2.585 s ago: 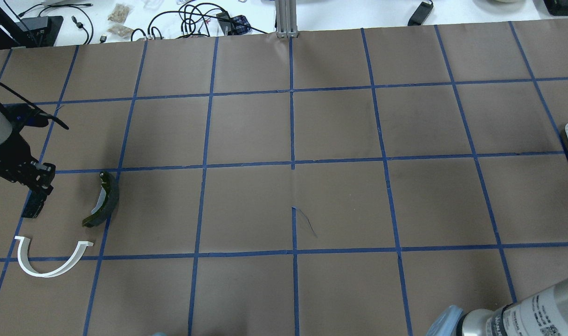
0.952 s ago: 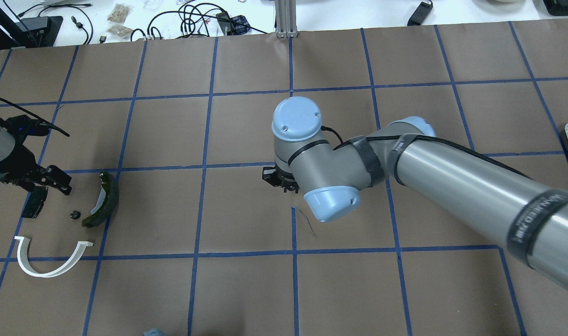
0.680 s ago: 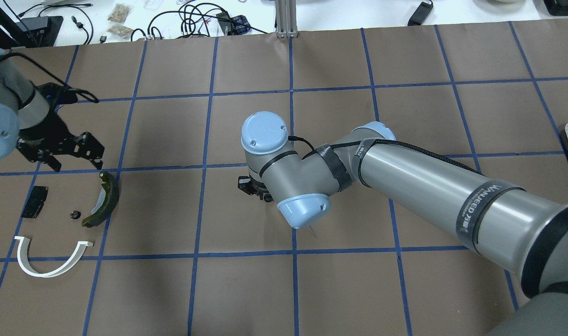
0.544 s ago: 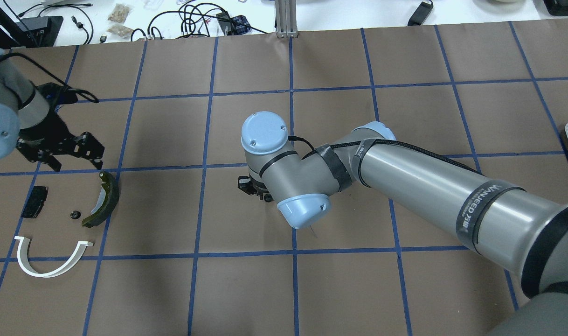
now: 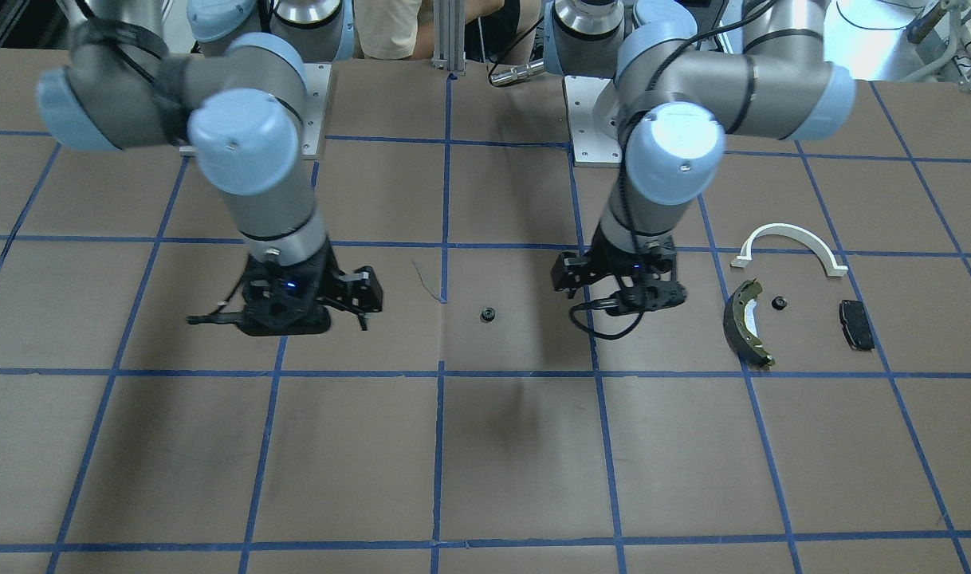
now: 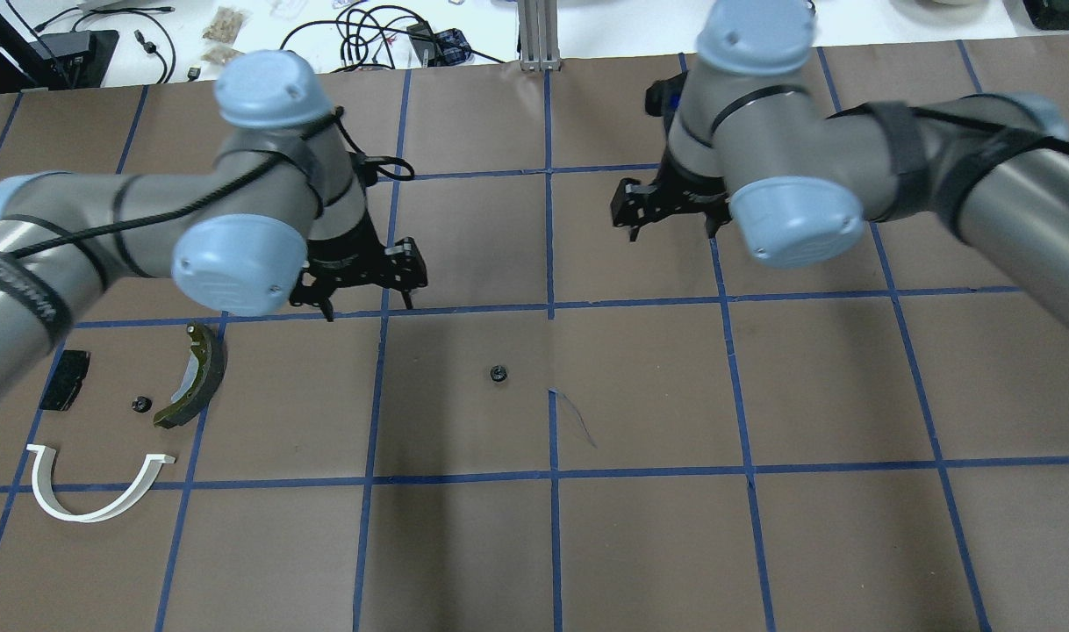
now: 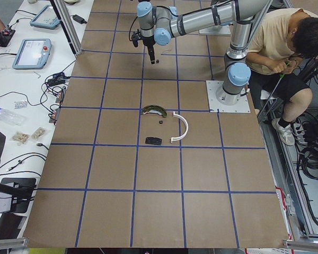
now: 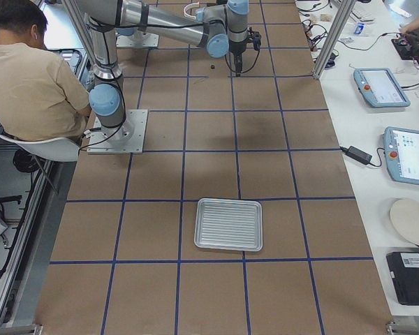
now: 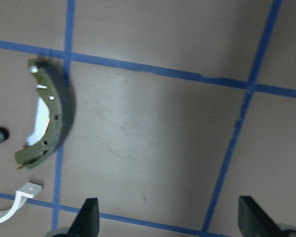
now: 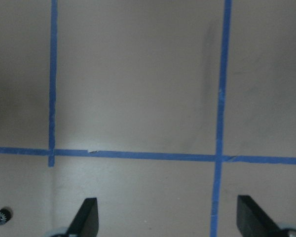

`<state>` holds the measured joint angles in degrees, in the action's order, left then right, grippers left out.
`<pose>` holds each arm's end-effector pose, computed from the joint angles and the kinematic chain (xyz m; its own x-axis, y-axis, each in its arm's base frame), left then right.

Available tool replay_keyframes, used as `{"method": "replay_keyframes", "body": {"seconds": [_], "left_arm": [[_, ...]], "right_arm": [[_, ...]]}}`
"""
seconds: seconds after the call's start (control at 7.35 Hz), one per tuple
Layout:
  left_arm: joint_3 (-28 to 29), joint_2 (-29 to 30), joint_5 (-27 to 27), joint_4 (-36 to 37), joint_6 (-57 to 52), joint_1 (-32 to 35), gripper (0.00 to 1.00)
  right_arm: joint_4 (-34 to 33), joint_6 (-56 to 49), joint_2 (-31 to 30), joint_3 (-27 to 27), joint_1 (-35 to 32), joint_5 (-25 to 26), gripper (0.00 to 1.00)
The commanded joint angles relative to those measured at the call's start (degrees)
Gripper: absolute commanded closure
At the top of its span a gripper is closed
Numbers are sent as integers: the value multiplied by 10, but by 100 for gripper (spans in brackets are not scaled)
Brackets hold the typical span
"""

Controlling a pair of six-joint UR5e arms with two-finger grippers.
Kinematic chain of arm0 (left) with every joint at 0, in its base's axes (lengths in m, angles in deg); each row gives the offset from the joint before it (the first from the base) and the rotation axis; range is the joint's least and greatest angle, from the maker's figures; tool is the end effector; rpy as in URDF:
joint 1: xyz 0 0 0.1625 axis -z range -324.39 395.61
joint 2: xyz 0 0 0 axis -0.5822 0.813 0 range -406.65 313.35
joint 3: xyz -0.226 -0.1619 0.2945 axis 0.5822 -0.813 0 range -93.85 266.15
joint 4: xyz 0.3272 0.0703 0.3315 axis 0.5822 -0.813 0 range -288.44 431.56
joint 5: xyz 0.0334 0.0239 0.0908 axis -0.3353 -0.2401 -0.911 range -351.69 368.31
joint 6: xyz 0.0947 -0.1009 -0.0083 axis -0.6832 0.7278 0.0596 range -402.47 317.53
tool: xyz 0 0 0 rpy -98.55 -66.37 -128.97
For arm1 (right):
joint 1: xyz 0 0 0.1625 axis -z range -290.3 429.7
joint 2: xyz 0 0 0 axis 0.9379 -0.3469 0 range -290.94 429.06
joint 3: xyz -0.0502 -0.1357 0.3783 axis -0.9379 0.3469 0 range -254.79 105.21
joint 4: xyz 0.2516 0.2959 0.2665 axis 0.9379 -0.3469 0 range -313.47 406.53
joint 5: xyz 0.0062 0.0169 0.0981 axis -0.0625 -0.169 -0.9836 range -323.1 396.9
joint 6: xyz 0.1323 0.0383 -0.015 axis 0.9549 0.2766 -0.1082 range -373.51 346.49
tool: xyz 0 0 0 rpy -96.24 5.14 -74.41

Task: Place bearing gear from tray to pile

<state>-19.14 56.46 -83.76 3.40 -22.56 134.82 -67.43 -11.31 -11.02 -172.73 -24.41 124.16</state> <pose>-0.2184 -0.5445 0.1931 -0.9810 -0.1798 -0.0726 -0.1862 0.9779 0.0951 0.1835 -0.6020 0.2960 -0.9979 -0.0387 -0.0516 -0.0331 0.9940 -0.1043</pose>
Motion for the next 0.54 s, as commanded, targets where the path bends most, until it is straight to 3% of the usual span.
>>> {"method": "replay_keyframes", "body": {"seconds": [0.0, 0.14, 0.41], "left_arm": [[-19, 68, 30, 96, 90, 70, 0], [-25, 85, 35, 100, 97, 77, 0], [-56, 98, 35, 134, 94, 80, 1]], "right_arm": [[168, -31, -55, 88, 34, 37, 0], [213, -26, -75, 105, 32, 30, 0], [227, -20, -115, 78, 22, 52, 0]]}}
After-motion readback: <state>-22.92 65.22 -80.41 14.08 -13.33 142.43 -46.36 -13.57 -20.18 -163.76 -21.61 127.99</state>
